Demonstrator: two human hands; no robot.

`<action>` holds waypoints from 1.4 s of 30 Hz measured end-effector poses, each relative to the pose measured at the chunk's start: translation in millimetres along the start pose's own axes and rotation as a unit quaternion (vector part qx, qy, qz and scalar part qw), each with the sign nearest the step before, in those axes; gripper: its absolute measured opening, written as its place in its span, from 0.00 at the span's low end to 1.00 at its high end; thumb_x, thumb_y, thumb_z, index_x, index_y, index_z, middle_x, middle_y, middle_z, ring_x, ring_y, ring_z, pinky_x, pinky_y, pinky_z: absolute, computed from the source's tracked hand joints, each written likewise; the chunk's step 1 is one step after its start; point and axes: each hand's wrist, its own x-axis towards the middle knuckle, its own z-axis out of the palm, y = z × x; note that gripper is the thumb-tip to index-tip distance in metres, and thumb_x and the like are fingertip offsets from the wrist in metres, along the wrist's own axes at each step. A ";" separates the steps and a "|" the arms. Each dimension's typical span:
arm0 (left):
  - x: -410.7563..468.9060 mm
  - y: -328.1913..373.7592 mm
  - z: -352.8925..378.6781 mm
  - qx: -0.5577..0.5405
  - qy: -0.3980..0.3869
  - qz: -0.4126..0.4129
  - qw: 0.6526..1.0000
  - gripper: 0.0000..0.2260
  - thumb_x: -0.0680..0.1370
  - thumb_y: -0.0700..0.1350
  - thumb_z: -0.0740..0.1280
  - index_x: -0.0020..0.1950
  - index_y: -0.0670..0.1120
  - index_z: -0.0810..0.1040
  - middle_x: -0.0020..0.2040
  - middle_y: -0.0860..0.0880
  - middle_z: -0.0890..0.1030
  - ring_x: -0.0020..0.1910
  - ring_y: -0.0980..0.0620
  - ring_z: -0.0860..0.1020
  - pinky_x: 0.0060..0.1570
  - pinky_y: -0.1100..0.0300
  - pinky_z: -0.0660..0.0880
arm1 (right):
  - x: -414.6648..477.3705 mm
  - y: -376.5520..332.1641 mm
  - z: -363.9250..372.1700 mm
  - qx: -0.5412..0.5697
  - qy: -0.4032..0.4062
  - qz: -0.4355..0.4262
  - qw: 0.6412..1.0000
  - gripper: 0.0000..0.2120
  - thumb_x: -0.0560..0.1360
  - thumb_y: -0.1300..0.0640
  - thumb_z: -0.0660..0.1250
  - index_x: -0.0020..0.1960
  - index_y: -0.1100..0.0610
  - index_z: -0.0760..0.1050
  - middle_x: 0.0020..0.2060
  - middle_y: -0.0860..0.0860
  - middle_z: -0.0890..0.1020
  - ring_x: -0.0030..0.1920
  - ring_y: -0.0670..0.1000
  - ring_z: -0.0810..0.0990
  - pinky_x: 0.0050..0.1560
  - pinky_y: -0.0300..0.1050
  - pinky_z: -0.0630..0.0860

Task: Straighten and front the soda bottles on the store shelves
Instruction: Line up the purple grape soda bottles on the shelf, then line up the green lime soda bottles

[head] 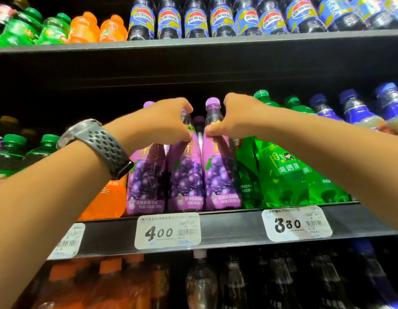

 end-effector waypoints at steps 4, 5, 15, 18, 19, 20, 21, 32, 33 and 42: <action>-0.3 1.4 -1.9 -0.016 -0.014 -0.009 1.000 0.27 0.72 0.44 0.72 0.69 0.53 0.70 0.61 0.48 0.76 0.56 0.47 0.76 0.51 0.58 0.72 | -0.7 1.9 -2.0 -0.010 -0.056 -0.015 0.998 0.15 0.74 0.45 0.65 0.38 0.55 0.69 0.41 0.55 0.76 0.40 0.55 0.73 0.32 0.45 0.65; -1.5 1.3 -1.9 -0.016 -0.015 -0.013 1.000 0.27 0.72 0.43 0.72 0.69 0.54 0.71 0.61 0.49 0.76 0.57 0.47 0.75 0.54 0.57 0.73 | -0.3 4.1 -3.9 -0.001 -0.064 -0.013 0.998 0.12 0.74 0.47 0.66 0.41 0.56 0.73 0.43 0.56 0.78 0.40 0.55 0.75 0.32 0.43 0.68; -11.6 36.2 3.7 0.078 0.167 0.086 0.979 0.15 0.73 0.47 0.66 0.60 0.48 0.77 0.60 0.46 0.76 0.60 0.46 0.73 0.59 0.55 0.68 | -0.4 33.3 -29.6 0.039 0.057 -0.034 0.997 0.20 0.71 0.43 0.69 0.54 0.57 0.80 0.49 0.54 0.83 0.52 0.55 0.80 0.48 0.42 0.76; -13.8 67.2 10.8 0.029 0.182 0.124 0.975 0.12 0.75 0.48 0.67 0.57 0.48 0.78 0.54 0.48 0.78 0.53 0.48 0.76 0.52 0.60 0.69 | -5.1 66.0 -60.1 0.046 0.106 -0.021 0.993 0.13 0.72 0.47 0.68 0.52 0.52 0.81 0.48 0.51 0.83 0.52 0.52 0.80 0.48 0.39 0.72; -13.9 78.4 15.3 0.009 0.174 0.129 0.976 0.12 0.74 0.48 0.67 0.57 0.48 0.78 0.52 0.49 0.79 0.51 0.50 0.77 0.50 0.61 0.69 | -7.5 80.1 -67.4 0.046 0.113 -0.012 0.993 0.13 0.72 0.48 0.68 0.52 0.52 0.82 0.47 0.51 0.83 0.52 0.52 0.80 0.50 0.40 0.73; -13.1 87.5 19.9 -0.008 0.164 0.129 0.978 0.13 0.74 0.49 0.68 0.57 0.48 0.78 0.52 0.50 0.80 0.50 0.51 0.78 0.49 0.62 0.69 | -9.7 93.1 -72.5 0.048 0.119 0.001 0.992 0.12 0.72 0.49 0.68 0.52 0.53 0.82 0.47 0.52 0.84 0.52 0.52 0.81 0.52 0.42 0.74; -12.0 96.6 25.4 -0.025 0.155 0.124 0.980 0.14 0.74 0.49 0.68 0.58 0.48 0.77 0.52 0.50 0.80 0.50 0.51 0.78 0.50 0.61 0.70 | -12.7 106.0 -76.5 0.047 0.122 0.014 0.991 0.12 0.72 0.49 0.68 0.52 0.53 0.82 0.47 0.53 0.84 0.52 0.52 0.81 0.53 0.43 0.74; 29.9 132.2 63.5 -0.173 0.046 -0.035 0.983 0.27 0.71 0.54 0.70 0.68 0.49 0.70 0.59 0.46 0.79 0.53 0.47 0.79 0.57 0.54 0.75 | -24.0 168.9 -58.9 -0.001 0.040 0.087 0.995 0.28 0.74 0.41 0.65 0.64 0.60 0.73 0.59 0.57 0.79 0.60 0.57 0.76 0.59 0.47 0.72; 29.9 131.5 63.2 -0.169 0.045 -0.040 0.984 0.27 0.70 0.53 0.69 0.68 0.49 0.70 0.57 0.47 0.80 0.52 0.49 0.78 0.56 0.57 0.75 | -21.8 167.5 -56.2 0.004 0.027 0.092 0.995 0.29 0.73 0.40 0.65 0.64 0.61 0.73 0.59 0.58 0.79 0.59 0.58 0.77 0.60 0.48 0.73; 33.1 116.9 63.9 -0.214 0.035 -0.013 0.976 0.28 0.70 0.53 0.75 0.67 0.45 0.73 0.59 0.46 0.79 0.56 0.48 0.78 0.60 0.51 0.75 | -10.7 157.6 -33.9 -0.018 -0.003 0.135 0.991 0.33 0.73 0.38 0.65 0.67 0.62 0.69 0.64 0.60 0.74 0.64 0.61 0.72 0.62 0.49 0.71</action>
